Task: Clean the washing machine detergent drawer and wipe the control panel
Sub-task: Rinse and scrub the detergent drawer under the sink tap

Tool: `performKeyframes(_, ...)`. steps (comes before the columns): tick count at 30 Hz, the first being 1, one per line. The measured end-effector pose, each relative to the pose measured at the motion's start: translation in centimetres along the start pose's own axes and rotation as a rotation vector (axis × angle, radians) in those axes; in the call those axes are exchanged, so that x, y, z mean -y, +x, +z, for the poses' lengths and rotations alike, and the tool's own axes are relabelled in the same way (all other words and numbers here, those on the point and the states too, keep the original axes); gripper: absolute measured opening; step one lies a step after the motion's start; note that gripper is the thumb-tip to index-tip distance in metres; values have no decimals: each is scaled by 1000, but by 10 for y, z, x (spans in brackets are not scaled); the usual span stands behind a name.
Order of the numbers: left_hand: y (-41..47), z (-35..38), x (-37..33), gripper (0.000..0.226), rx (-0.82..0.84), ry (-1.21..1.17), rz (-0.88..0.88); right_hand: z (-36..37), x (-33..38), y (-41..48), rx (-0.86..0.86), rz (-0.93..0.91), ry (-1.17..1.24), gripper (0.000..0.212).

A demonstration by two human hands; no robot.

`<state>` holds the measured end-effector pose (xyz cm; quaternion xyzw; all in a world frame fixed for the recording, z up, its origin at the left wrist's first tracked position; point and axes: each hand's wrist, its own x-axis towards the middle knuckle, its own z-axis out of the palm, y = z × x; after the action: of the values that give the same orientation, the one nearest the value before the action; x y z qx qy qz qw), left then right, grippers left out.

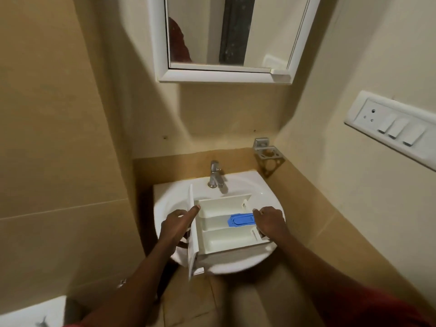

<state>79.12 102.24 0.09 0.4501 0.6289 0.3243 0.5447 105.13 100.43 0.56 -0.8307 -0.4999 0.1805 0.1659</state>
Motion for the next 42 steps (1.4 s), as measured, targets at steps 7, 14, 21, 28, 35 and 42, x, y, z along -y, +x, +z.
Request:
performKeyframes(7, 55, 22, -10, 61, 10, 2, -76, 16, -5, 56, 145, 19, -4, 35)
performKeyframes(14, 93, 34, 4, 69, 38, -46, -149, 36, -1, 85, 151, 73, -103, 42)
performKeyframes(21, 111, 48, 7, 66, 61, -111, -159, 10, 78, 136, 3, -127, 108, 54)
performKeyframes(28, 125, 49, 25, 55, 55, -169, -206, 32, 129, 185, 105, -381, 0, 40)
performKeyframes(35, 122, 59, 26, 53, 23, -237, -212, 43, 117, 209, 10, -531, 92, 9)
performKeyframes(42, 116, 66, 32, 55, -19, -250, -240, 41, 116, 232, 62, -475, 4, 27)
